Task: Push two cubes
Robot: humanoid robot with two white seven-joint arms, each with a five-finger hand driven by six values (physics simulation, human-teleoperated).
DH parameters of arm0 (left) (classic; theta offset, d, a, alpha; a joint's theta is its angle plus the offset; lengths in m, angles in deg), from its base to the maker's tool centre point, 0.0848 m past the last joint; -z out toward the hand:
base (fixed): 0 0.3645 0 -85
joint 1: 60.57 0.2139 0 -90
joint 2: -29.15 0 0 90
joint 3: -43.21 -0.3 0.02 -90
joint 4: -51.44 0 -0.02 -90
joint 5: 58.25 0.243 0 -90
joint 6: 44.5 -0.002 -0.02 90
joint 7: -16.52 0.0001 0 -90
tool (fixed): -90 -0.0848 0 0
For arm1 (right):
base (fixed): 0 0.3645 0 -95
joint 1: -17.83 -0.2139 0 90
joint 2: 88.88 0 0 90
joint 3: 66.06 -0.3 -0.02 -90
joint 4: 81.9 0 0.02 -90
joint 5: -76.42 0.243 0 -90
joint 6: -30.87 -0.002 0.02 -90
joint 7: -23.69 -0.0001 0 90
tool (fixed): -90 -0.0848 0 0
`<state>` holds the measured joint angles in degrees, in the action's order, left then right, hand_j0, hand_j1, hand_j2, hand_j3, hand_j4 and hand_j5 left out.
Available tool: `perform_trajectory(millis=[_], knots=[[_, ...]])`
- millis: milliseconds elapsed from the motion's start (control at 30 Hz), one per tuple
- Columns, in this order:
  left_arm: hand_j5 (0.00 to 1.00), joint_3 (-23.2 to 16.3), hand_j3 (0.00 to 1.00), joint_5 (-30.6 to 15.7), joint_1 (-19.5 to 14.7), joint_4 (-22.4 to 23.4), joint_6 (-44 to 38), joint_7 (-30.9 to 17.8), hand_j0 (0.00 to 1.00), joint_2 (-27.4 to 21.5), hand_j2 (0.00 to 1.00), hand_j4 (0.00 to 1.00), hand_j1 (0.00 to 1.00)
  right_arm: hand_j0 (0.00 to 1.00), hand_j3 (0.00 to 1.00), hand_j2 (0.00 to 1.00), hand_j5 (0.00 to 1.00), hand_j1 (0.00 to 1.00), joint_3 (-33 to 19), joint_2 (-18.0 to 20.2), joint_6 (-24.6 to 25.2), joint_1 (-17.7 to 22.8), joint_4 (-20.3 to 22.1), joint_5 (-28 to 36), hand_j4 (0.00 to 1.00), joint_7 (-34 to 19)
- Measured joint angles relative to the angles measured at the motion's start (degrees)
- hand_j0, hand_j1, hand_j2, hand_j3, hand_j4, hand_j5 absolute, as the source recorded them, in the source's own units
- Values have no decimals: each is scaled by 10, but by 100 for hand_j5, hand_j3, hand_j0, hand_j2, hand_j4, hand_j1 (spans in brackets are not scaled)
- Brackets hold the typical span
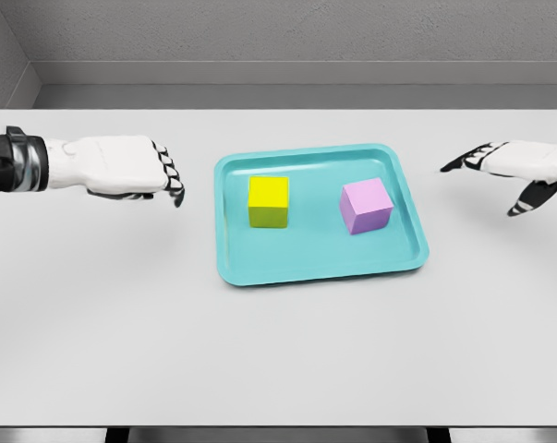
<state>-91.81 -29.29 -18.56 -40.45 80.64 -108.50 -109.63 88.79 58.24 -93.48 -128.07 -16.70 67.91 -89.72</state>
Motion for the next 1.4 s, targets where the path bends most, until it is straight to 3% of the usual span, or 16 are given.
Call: perform_trajectory(millis=[167, 433, 500, 533, 600, 633, 733, 967, 1100, 1400], knots=[[46, -10, 46, 52, -18, 12, 0, 0, 46, 46, 46, 46, 46, 100, 100, 100, 100, 100, 3, -1, 3, -1, -2, 2, 100, -1], [48, -16, 48, 59, -18, 23, 0, 0, 48, 92, 48, 48, 48, 98, 98, 98, 98, 98, 14, -18, 53, -10, -17, -7, 98, 4], [48, -16, 48, 61, -18, 42, 0, 0, 48, 100, 48, 48, 48, 68, 68, 68, 68, 68, 16, -30, 72, -11, -21, -8, 68, 2], [48, -16, 48, 62, -18, 49, 0, 0, 48, 104, 48, 48, 48, 61, 61, 61, 61, 61, 17, -34, 77, -12, -22, -11, 61, 1], [48, -16, 48, 63, -18, 59, 0, 0, 48, 109, 48, 48, 48, 38, 38, 38, 38, 38, 20, -43, 84, -14, -23, -18, 38, -1], [48, -16, 48, 63, -20, 62, 0, 0, 48, 110, 48, 48, 48, 30, 30, 30, 30, 30, 23, -46, 85, -14, -24, -20, 30, -2], [48, -16, 48, 64, -22, 68, 0, 0, 48, 112, 48, 48, 48, 18, 18, 18, 18, 18, 32, -56, 82, -25, -21, -31, 18, -3], [48, -15, 48, 62, -27, 71, 0, 0, 48, 116, 48, 48, 48, 21, 21, 21, 21, 21, 44, -74, 68, -41, -19, -42, 21, -30], [48, -16, 48, 61, -33, 78, 0, 0, 48, 132, 48, 48, 48, 19, 19, 19, 19, 19, 55, -92, 64, -73, -18, -43, 19, -63], [48, -16, 48, 64, -31, 107, 0, 0, 48, 151, 48, 48, 48, 15, 15, 15, 15, 15, 95, -127, 43, -96, 0, -47, 15, -113]])
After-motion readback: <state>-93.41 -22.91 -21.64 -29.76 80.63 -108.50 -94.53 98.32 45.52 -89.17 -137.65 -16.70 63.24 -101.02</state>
